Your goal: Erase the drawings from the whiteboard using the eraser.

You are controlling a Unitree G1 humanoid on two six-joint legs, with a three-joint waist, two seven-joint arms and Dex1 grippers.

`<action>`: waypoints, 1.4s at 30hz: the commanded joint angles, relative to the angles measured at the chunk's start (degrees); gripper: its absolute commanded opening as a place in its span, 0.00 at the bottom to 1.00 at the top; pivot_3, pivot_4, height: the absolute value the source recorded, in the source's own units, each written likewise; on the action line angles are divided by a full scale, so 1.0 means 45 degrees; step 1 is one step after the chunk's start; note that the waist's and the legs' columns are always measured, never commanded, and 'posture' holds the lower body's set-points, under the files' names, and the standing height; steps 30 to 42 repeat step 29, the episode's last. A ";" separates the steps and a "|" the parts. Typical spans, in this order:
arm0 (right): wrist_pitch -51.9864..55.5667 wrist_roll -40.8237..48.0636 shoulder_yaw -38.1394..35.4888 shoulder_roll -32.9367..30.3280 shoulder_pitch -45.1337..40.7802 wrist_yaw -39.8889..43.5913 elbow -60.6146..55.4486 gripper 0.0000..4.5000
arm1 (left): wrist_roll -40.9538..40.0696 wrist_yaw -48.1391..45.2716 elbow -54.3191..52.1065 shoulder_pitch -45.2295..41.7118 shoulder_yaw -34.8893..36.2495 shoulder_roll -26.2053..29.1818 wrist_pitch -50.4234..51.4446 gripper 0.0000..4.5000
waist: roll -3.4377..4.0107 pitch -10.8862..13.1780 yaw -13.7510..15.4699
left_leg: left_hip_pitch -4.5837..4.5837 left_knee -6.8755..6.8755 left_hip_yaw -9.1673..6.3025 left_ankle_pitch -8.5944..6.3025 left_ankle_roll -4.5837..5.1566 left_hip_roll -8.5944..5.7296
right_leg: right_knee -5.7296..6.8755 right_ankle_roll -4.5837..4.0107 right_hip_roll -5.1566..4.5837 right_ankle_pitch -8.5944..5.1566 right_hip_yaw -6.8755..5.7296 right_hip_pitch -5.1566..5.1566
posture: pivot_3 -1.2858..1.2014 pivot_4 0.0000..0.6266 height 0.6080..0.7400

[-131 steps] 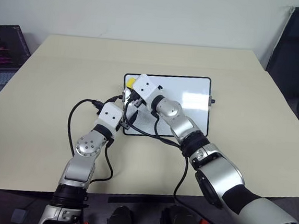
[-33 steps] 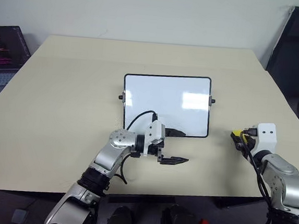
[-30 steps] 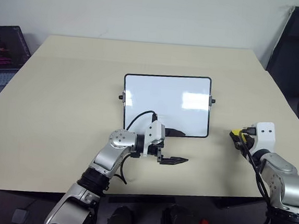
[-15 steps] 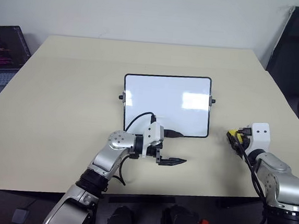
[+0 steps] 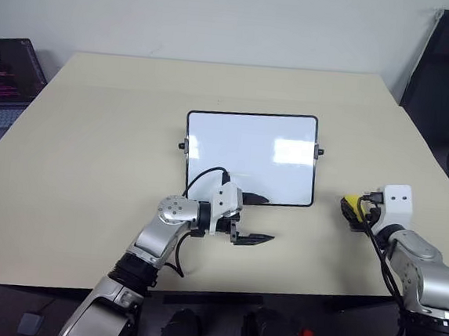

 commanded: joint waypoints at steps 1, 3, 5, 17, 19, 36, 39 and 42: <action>-0.0698 0.0217 -0.0808 0.0244 0.0656 -0.0377 -0.1661 0.99 | 0.0099 0.1347 -0.0695 0.0600 0.0962 0.0104 -0.0030 1.00 | 0.0002 -0.0001 0.0001 | 0.0002 -0.0002 0.0001 0.0000 0.0000 0.0000 | 0.0001 0.0000 0.0000 0.0000 0.0001 0.0000 | 0.52 0.24 1.00; -0.0961 0.0176 -0.0787 0.0532 0.1269 -0.0532 -0.2503 0.99 | 0.0162 0.2180 -0.1169 0.1109 0.1372 0.0046 0.0109 1.00 | 0.0002 -0.0001 -0.0009 | 0.0003 -0.0010 0.0000 -0.0001 0.0000 0.0009 | -0.0002 0.0000 0.0002 -0.0001 0.0002 -0.0001 | 0.52 0.24 1.00; -0.1304 0.0148 -0.0637 0.0859 0.2003 -0.0601 -0.3396 0.99 | 0.0148 0.3340 -0.1846 0.1693 0.1877 -0.0183 0.0439 1.00 | 0.0002 0.0000 0.0003 | 0.0005 -0.0012 -0.0002 0.0000 0.0000 0.0011 | 0.0000 0.0000 0.0001 -0.0001 0.0002 -0.0001 | 0.52 0.24 1.00; -0.5220 -0.0658 0.1996 0.3966 0.6962 -0.1150 -0.4879 0.99 | 0.0941 0.8701 -0.7154 0.8285 0.3879 -0.1329 0.1839 1.00 | 0.0021 0.0004 0.0016 | 0.0030 -0.0020 -0.0012 -0.0002 -0.0004 0.0064 | 0.0004 -0.0107 -0.0078 -0.0068 0.0004 -0.0002 | 0.52 0.24 1.00; -0.5594 -0.1617 0.2314 0.4083 0.7549 -0.1884 -0.4611 0.99 | 0.1173 0.9632 -0.7997 0.9342 0.4079 -0.1857 0.1840 1.00 | 0.0020 0.0004 0.0019 | 0.0028 -0.0013 -0.0011 -0.0002 -0.0005 0.0069 | -0.0011 -0.0113 -0.0100 -0.0075 0.0010 0.0000 | 0.52 0.24 1.00; -0.6405 -0.2798 0.2897 0.4429 0.8603 -0.2918 -0.4717 0.99 | 0.1549 1.0360 -0.9807 1.1112 0.4203 -0.1949 0.2006 1.00 | 0.0016 0.0004 0.0029 | -0.0067 -0.0030 -0.0018 -0.0017 -0.0018 0.0071 | -0.0178 -0.0104 -0.0118 -0.0075 -0.0003 -0.0015 | 0.52 0.24 1.00; -0.6405 -0.2798 0.2897 0.4429 0.8603 -0.2918 -0.4717 0.99 | 0.1549 1.0360 -0.9807 1.1112 0.4203 -0.1949 0.2006 1.00 | 0.0016 0.0004 0.0029 | -0.0067 -0.0030 -0.0018 -0.0017 -0.0018 0.0071 | -0.0178 -0.0104 -0.0118 -0.0075 -0.0003 -0.0015 | 0.52 0.24 1.00; -0.6405 -0.2798 0.2897 0.4429 0.8603 -0.2918 -0.4717 0.99 | 0.1549 1.0360 -0.9807 1.1112 0.4203 -0.1949 0.2006 1.00 | 0.0016 0.0004 0.0029 | -0.0067 -0.0030 -0.0018 -0.0017 -0.0018 0.0071 | -0.0178 -0.0104 -0.0118 -0.0075 -0.0003 -0.0015 | 0.52 0.24 1.00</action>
